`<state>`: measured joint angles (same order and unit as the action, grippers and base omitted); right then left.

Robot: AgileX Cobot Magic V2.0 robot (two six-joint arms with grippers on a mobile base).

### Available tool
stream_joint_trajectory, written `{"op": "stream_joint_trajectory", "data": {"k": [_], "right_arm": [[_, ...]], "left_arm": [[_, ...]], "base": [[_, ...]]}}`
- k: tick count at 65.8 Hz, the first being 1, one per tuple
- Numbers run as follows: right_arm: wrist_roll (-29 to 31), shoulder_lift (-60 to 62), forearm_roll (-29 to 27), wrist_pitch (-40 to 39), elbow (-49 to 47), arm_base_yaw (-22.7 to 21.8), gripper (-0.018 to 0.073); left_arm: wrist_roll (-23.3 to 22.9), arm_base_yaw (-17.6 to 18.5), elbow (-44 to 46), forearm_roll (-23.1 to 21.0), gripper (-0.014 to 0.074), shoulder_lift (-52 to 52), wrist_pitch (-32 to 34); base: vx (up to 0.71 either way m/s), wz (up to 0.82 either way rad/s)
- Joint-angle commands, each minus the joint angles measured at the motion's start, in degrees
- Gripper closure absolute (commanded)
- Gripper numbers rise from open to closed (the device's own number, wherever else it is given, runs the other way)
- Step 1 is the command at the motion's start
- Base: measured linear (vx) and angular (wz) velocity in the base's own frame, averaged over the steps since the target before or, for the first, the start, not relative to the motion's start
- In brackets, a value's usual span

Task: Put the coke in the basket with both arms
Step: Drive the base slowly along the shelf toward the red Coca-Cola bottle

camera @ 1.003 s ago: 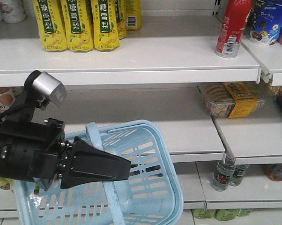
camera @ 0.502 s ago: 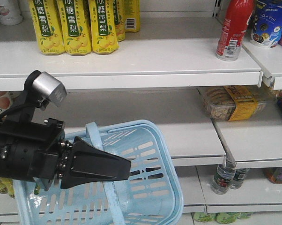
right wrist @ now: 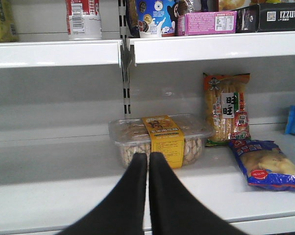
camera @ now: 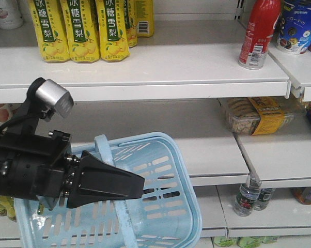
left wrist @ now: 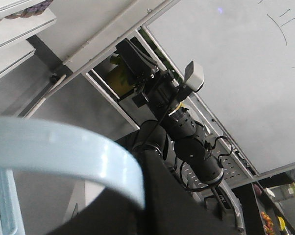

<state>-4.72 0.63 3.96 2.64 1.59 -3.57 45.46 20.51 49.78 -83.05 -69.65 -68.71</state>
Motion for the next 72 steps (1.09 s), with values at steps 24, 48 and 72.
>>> {"op": "stream_joint_trajectory", "data": {"k": [24, 48, 72], "right_arm": [[0.4, 0.7, 0.6, -4.2, 0.5, -0.3, 0.0561], [0.4, 0.7, 0.6, -4.2, 0.5, -0.3, 0.0561], [0.4, 0.7, 0.6, -4.2, 0.5, -0.3, 0.0561]], "left_arm": [[0.6, 0.2, 1.4, -5.2, 0.0603, 1.5, -2.5], [0.6, 0.2, 1.4, -5.2, 0.0603, 1.5, -2.5], [0.6, 0.2, 1.4, -5.2, 0.0603, 1.5, -2.5]], "base": [[0.01, 0.00], [0.01, 0.00], [0.01, 0.00]]}}
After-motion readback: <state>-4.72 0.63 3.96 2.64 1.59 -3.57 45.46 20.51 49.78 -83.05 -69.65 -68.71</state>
